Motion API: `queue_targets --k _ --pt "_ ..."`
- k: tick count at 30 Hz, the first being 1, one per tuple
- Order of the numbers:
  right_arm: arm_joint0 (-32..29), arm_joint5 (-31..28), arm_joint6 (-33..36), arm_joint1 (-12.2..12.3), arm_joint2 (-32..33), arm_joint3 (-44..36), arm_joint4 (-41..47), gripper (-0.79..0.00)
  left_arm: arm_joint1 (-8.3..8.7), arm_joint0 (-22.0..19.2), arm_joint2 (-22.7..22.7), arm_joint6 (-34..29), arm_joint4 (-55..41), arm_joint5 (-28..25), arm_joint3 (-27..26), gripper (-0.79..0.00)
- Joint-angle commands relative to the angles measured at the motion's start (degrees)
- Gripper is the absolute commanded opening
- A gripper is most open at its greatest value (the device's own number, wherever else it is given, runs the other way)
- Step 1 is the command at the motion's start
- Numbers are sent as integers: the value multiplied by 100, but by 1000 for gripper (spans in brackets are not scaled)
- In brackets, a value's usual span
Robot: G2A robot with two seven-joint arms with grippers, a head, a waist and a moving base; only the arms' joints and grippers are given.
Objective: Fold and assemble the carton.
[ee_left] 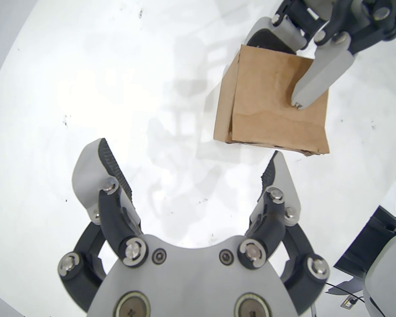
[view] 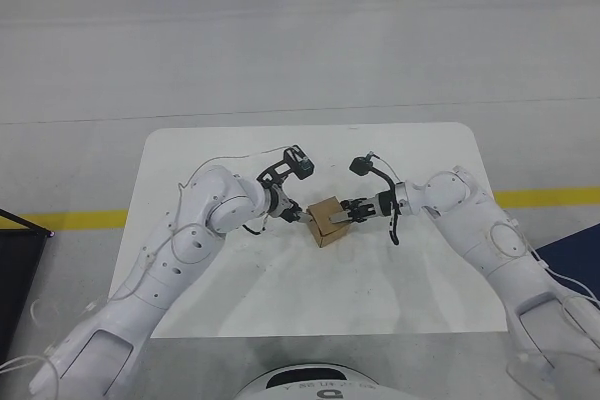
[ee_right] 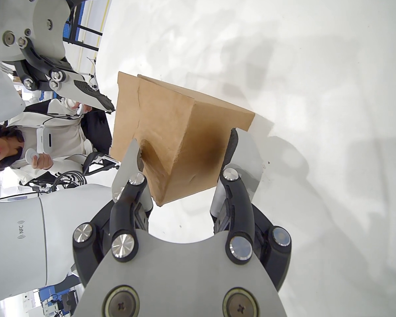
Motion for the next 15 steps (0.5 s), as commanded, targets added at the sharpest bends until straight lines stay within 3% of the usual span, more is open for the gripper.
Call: queue_targets --k 1,15 --pt "-7 0 -22 2 -1 -11 -23 -286 5 8 -17 19 -24 7 -7 0" --pt "-45 -25 -41 26 25 -82 -67 -296 -46 -138 186 66 -86 102 81 0"
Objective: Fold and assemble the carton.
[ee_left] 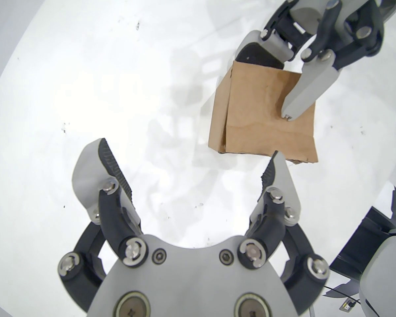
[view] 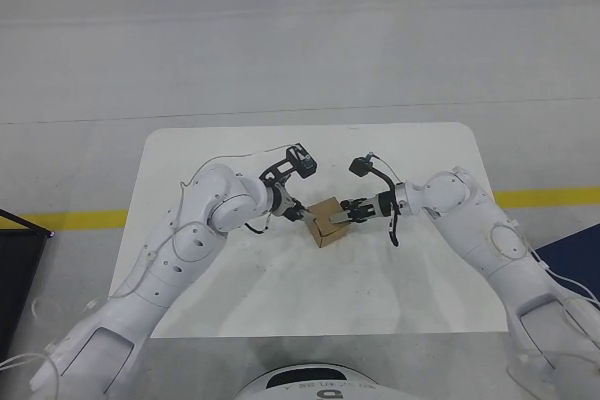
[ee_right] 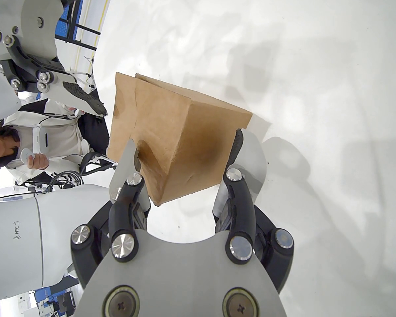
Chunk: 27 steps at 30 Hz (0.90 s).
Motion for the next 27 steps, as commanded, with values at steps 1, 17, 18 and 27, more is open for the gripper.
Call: queue_targets --k 1,17,18,27 --pt "-6 -3 0 5 7 -8 -4 -296 -17 -35 67 -3 17 27 41 0" --pt "-59 -18 -52 43 59 -106 -48 -259 -51 -147 171 -39 45 93 128 0" --pt "-66 -31 -66 46 67 -115 -48 -265 -48 -140 161 -42 44 92 120 0" --pt "-114 -38 -108 76 114 -182 -73 -246 -32 -106 129 -41 62 102 74 0"
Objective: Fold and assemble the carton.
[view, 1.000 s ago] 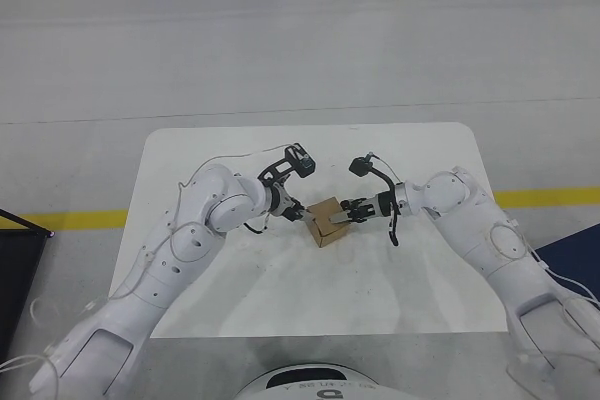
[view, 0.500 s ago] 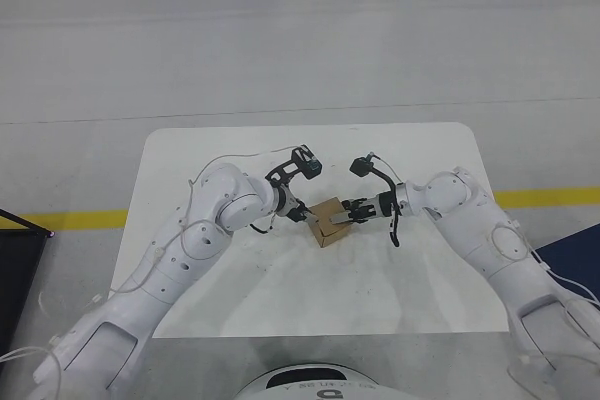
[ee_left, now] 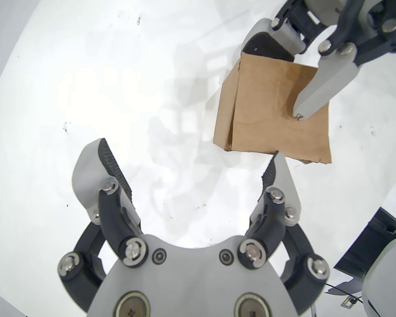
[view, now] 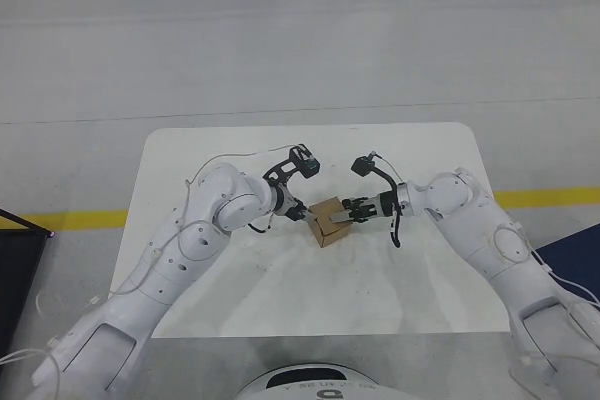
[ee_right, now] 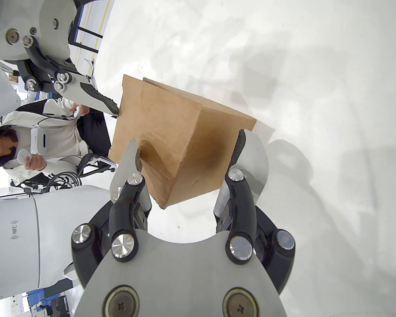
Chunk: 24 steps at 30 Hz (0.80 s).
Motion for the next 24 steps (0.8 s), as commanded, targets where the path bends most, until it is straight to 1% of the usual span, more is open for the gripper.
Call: queue_targets --k 1,8,10,24 --pt "-6 0 -5 5 6 -13 -10 -237 2 2 -7 9 2 9 -8 0" --pt "-35 11 -13 24 33 -58 -14 -212 13 0 -47 9 -1 5 -48 0" --pt "-43 9 -17 30 40 -70 -23 -225 15 3 -44 3 9 7 -47 0" --pt "-73 40 -8 51 47 -138 -42 -219 -9 -31 105 -77 139 54 50 0"
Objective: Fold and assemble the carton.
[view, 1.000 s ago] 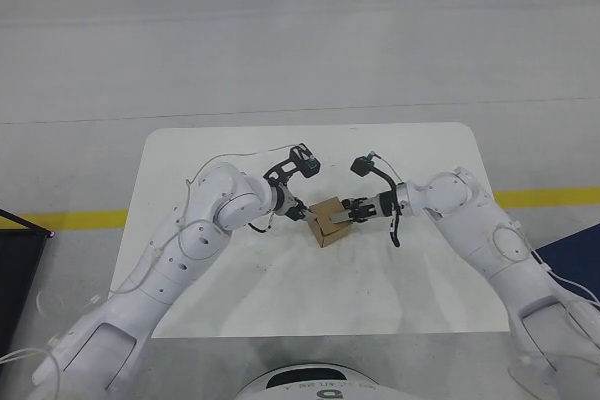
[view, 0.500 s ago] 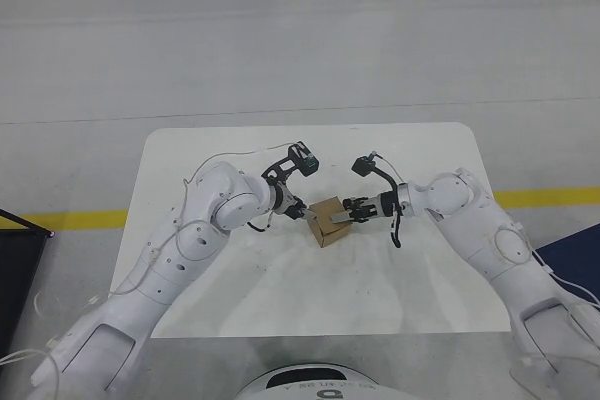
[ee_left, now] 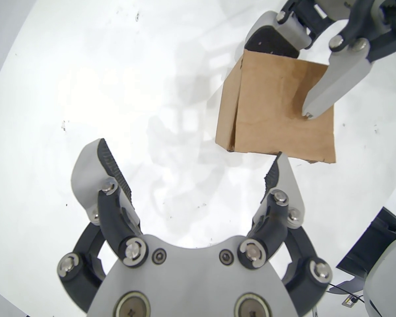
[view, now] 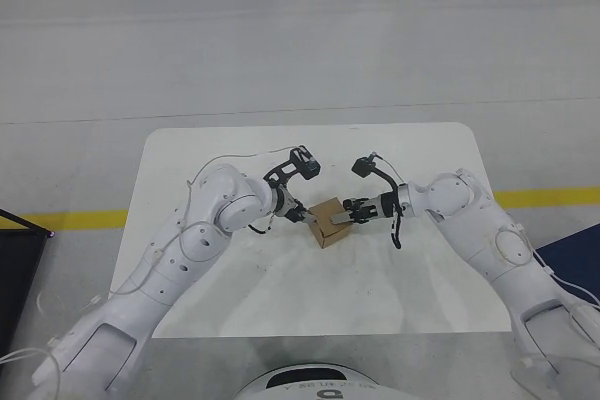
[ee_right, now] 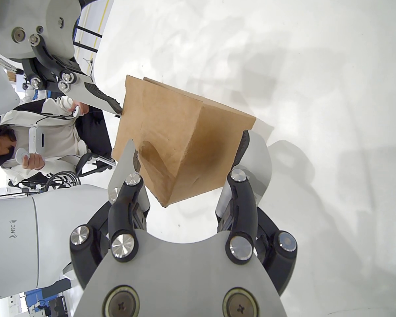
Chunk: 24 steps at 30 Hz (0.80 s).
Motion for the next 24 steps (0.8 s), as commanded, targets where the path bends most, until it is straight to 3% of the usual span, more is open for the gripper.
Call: queue_targets --k 1,10,24 --pt "-2 2 -4 1 -1 -3 0 -219 -8 -11 37 -25 51 36 11 0" --pt "-13 14 -56 9 -2 -29 -58 -219 -56 -86 193 -61 187 136 93 0" --pt "-119 67 -388 45 33 -221 -438 -151 -117 -168 270 -53 300 309 156 0"
